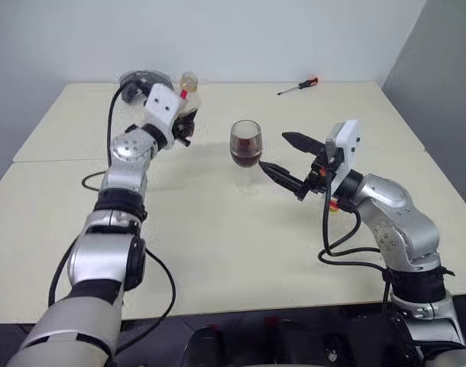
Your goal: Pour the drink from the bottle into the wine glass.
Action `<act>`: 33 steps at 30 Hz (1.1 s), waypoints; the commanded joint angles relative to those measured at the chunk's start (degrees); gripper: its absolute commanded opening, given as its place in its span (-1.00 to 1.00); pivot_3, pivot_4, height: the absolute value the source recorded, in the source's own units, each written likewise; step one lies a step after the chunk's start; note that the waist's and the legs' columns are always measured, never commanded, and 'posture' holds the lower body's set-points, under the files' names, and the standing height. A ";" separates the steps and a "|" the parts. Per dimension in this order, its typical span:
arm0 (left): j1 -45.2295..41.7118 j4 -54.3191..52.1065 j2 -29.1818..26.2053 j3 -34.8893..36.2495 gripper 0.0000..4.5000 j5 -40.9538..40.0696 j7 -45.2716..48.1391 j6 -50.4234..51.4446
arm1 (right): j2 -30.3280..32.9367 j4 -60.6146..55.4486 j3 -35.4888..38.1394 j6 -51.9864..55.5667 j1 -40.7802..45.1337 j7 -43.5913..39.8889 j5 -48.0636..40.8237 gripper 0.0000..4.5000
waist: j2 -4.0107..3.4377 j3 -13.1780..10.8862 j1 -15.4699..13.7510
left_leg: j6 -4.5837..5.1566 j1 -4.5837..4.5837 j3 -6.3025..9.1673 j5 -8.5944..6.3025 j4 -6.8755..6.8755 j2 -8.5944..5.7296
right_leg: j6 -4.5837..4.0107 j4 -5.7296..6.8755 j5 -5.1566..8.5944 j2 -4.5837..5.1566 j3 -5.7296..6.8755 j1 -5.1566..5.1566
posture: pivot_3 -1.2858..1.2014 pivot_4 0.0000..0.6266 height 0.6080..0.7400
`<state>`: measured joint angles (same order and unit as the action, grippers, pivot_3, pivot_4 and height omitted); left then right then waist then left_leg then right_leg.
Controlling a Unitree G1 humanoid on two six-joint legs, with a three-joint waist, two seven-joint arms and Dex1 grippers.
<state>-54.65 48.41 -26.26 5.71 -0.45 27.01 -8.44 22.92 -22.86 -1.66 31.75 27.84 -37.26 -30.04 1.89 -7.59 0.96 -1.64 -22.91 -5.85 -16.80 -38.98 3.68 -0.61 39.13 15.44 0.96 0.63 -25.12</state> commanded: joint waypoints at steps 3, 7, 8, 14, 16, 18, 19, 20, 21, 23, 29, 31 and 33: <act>6.58 -15.20 -0.25 6.75 -0.54 -5.15 -8.12 9.25 | 2.23 -7.64 2.05 3.85 -3.03 -0.85 -6.03 1.00 | 0.01 0.01 -0.06 | 0.00 -0.03 0.19 0.00 0.00 -0.05 | 0.00 0.00 0.00 0.07 0.00 0.05 | 0.03 -0.52 1.00; 13.39 -21.25 -0.74 10.34 -0.54 -6.81 -11.27 11.86 | 3.21 -11.81 2.47 5.53 -6.19 -0.42 -9.63 1.00 | 0.02 0.01 -0.14 | 0.00 -0.02 0.32 0.00 0.01 -0.09 | 0.00 -0.04 0.00 0.08 0.01 0.12 | 0.03 -0.52 1.00; 14.95 -22.49 -0.70 11.25 -0.54 -7.37 -11.87 12.37 | 3.37 -12.70 2.58 5.86 -6.98 -0.11 -10.47 1.00 | 0.03 0.02 -0.17 | 0.00 -0.02 0.35 0.00 0.01 -0.08 | 0.00 -0.04 0.00 0.08 0.03 0.13 | 0.03 -0.52 1.00; 22.34 -26.97 0.91 14.08 -0.54 -9.63 -14.38 12.60 | 3.96 -15.26 2.19 5.87 -10.81 1.41 -10.87 1.00 | 0.07 0.05 -0.75 | 0.01 -0.02 0.46 -0.01 0.01 -0.10 | 0.00 -0.07 0.00 0.08 0.08 0.20 | 0.03 -0.52 1.00; 23.46 -27.27 1.94 13.81 -0.54 -10.23 -14.26 12.14 | 3.61 -15.26 1.81 5.70 -10.93 2.06 -10.68 1.00 | 0.12 0.08 -1.15 | 0.01 -0.03 0.51 -0.01 0.01 -0.14 | 0.00 -0.06 0.00 0.10 0.15 0.23 | 0.03 -0.52 1.00; 24.08 -27.39 2.86 13.65 -0.54 -10.64 -14.07 11.73 | 3.37 -15.05 1.34 5.38 -10.85 2.46 -10.13 1.00 | 0.15 0.10 -1.31 | 0.02 -0.01 0.60 -0.01 0.01 -0.20 | 0.00 -0.11 0.00 0.10 0.23 0.36 | 0.03 -0.52 1.00; 24.27 -27.26 3.24 13.57 -0.54 -10.66 -14.28 11.55 | 3.27 -14.78 1.10 5.09 -10.71 2.68 -9.61 1.00 | 0.17 0.11 -1.33 | 0.02 0.01 0.64 -0.01 0.00 -0.22 | 0.01 -0.13 0.00 0.10 0.28 0.44 | 0.03 -0.52 1.00; 24.35 -27.05 3.53 13.54 -0.54 -10.69 -14.51 11.47 | 3.15 -14.47 0.95 4.80 -10.54 2.92 -9.13 1.00 | 0.19 0.12 -1.33 | 0.02 0.02 0.67 -0.01 0.00 -0.22 | 0.00 -0.15 0.00 0.10 0.30 0.47 | 0.03 -0.52 1.00; 24.29 -26.71 3.74 13.52 -0.54 -10.72 -14.63 11.34 | 3.01 -14.03 0.87 4.53 -10.27 3.20 -8.73 1.00 | 0.18 0.12 -1.31 | 0.02 0.03 0.69 -0.02 0.00 -0.22 | 0.01 -0.15 0.00 0.10 0.30 0.47 | 0.03 -0.52 1.00; 24.05 -25.86 4.08 13.28 -0.54 -10.58 -14.50 10.91 | 2.77 -13.24 0.84 4.12 -9.74 3.64 -8.18 1.00 | 0.18 0.12 -1.15 | 0.02 0.03 0.75 -0.01 0.00 -0.21 | 0.00 -0.15 0.00 0.10 0.29 0.48 | 0.03 -0.52 1.00; 22.74 -22.34 4.53 11.56 -0.54 -9.73 -13.68 8.60 | 2.19 -11.11 0.35 2.50 -8.53 4.25 -6.11 1.00 | 0.18 0.12 -0.96 | 0.02 0.07 0.77 -0.01 0.01 -0.21 | 0.00 -0.15 0.00 0.10 0.28 0.50 | 0.03 -0.52 1.00; 22.34 -21.80 4.75 11.18 -0.54 -9.88 -13.58 8.19 | 2.13 -10.53 0.45 2.17 -8.21 4.30 -5.74 1.00 | 0.19 0.12 -1.00 | 0.02 0.06 0.77 -0.02 0.01 -0.21 | 0.00 -0.16 0.00 0.09 0.29 0.50 | 0.03 -0.52 1.00; 22.00 -21.06 4.78 10.79 -0.54 -9.70 -13.53 7.76 | 2.11 -10.07 0.48 1.91 -7.92 4.24 -5.45 1.00 | 0.19 0.12 -1.01 | 0.02 0.05 0.77 -0.02 0.01 -0.22 | 0.00 -0.16 0.00 0.10 0.31 0.50 | 0.03 -0.52 1.00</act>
<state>-30.81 28.25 -21.09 16.53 -10.15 13.25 1.30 25.07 -32.25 -1.79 35.18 18.89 -33.27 -35.66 2.07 -7.48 -0.05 -1.61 -22.86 -5.07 -16.82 -38.98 3.46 -0.61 38.97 15.44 1.06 0.94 -24.61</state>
